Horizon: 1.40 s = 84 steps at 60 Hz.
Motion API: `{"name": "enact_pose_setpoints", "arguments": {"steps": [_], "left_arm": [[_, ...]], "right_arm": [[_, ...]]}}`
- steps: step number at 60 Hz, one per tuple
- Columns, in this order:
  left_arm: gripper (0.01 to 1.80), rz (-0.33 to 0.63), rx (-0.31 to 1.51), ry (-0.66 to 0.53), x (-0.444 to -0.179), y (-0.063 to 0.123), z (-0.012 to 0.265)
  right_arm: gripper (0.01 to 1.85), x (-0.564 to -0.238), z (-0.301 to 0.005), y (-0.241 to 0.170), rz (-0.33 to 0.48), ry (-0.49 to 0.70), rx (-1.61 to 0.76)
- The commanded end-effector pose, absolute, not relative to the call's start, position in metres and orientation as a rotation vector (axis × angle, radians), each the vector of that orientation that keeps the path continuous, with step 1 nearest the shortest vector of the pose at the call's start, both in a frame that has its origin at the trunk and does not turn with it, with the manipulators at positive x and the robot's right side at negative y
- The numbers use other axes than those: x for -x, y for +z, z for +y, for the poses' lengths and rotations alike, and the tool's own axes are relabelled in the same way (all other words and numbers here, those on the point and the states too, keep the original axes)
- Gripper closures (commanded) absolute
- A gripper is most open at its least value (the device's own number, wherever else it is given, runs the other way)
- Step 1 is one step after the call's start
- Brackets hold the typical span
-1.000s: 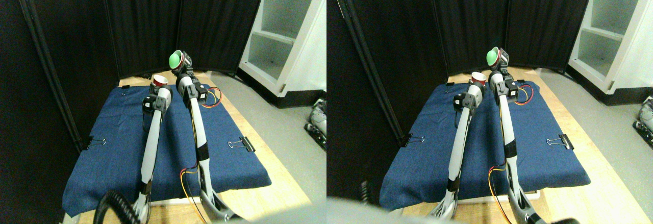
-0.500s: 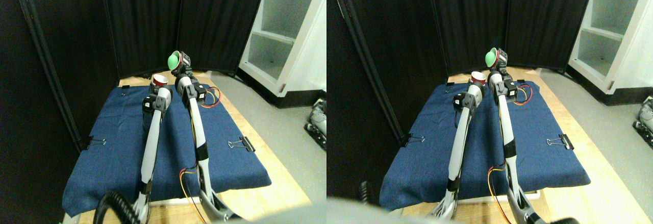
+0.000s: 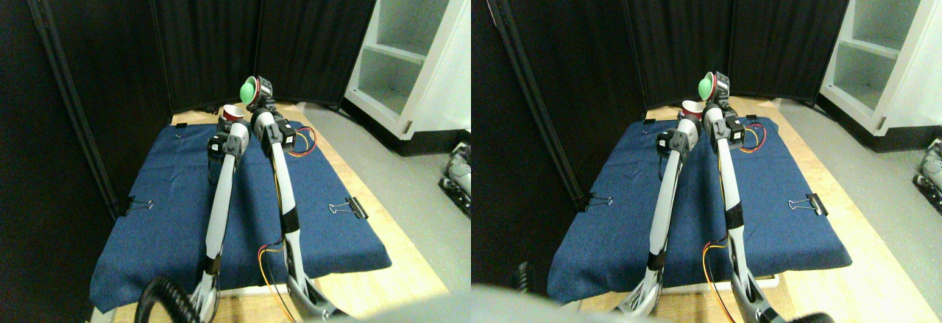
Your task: Pour (bimanual)
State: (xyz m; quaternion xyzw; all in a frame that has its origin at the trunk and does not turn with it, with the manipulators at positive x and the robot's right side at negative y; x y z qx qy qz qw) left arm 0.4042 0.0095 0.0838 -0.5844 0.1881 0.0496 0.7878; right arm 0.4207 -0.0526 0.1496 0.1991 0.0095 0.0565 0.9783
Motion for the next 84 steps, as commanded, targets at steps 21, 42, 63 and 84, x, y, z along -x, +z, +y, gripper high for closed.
{"name": "enact_pose_setpoints", "arguments": {"steps": [21, 42, 63, 84], "left_arm": [[1.48, 0.380, 1.274, 0.100, -0.4059, 0.0868, 0.0067], [1.48, 0.393, 1.277, 0.093, -0.4054, 0.0862, 0.0062], [1.48, 0.399, 1.282, 0.082, -0.4074, 0.0846, 0.0042], [1.48, 0.394, 1.292, 0.089, -0.4096, 0.0829, 0.0044]], "right_arm": [[1.53, -0.4232, -0.0484, 0.1572, -0.044, 0.186, -0.274], [1.53, -0.4228, -0.0515, 0.1586, -0.045, 0.216, -0.135], [1.53, -0.4193, -0.0482, 0.1572, -0.050, 0.253, -0.045], [1.53, -0.4199, -0.0432, 0.1564, -0.053, 0.264, -0.007]]}}
